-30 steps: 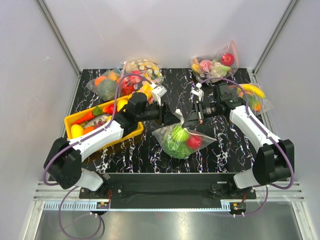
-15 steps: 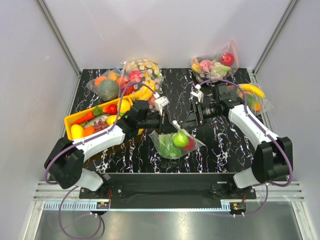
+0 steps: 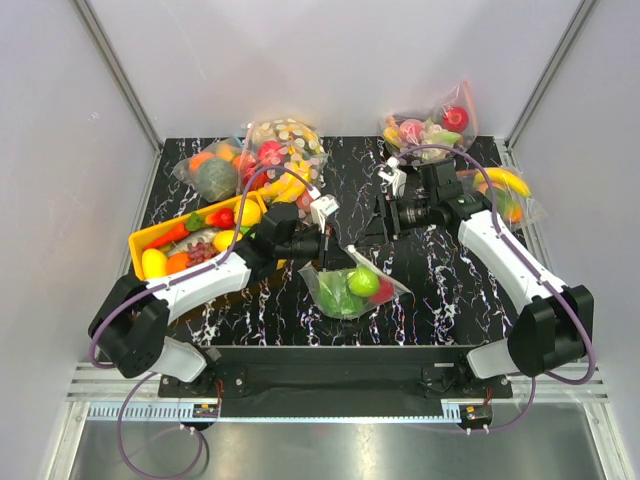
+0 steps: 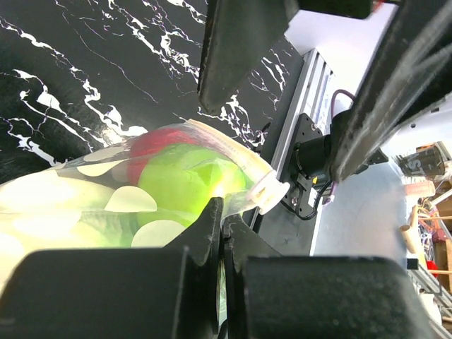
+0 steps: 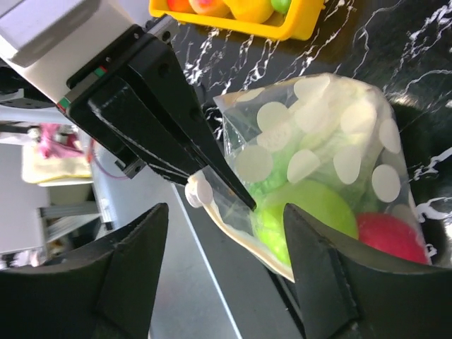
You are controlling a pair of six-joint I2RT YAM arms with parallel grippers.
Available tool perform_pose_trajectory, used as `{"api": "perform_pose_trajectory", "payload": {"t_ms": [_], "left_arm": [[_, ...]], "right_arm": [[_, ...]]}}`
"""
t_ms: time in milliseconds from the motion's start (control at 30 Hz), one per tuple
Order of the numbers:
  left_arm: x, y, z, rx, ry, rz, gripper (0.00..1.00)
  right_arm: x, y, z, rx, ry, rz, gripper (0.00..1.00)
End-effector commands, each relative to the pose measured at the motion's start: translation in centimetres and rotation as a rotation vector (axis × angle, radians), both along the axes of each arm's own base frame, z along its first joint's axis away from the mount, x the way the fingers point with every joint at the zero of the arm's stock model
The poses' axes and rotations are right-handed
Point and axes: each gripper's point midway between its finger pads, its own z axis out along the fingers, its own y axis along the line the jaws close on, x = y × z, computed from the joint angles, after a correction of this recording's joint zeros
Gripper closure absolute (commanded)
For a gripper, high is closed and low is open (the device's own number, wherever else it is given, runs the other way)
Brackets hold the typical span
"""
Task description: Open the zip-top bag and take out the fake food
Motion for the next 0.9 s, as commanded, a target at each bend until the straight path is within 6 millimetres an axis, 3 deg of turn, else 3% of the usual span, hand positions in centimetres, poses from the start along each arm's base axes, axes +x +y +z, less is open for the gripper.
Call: {"api": "perform_pose_trajectory", "payload": {"t_ms": [0,67,567,867], "left_arm": [[-0.2,-0.4,2.0,-0.063,-0.034,-0.012,1.0],[-0.3,-0.7,1.9,-0.071,-0.012,-0.016,1.0],[-0.1,-1.4,2.3,-0.091,-0.002,-0.011,1.0],[-0.1,-1.4,2.2,-0.088,0.0,-0.013,1.0]], "right_arm": [[0.8,0.8,2.6,-0.025,-0.174,-0.026,0.3],[0.7,0.9,2.7,-0.05,-0.21,-0.038,0.37],[-0.4,1.7,1.5,-0.111,-0.236,0.016,0.58],[-1.1,1.7,1.9,-0.102,-0.235,0.035,0.82]]}}
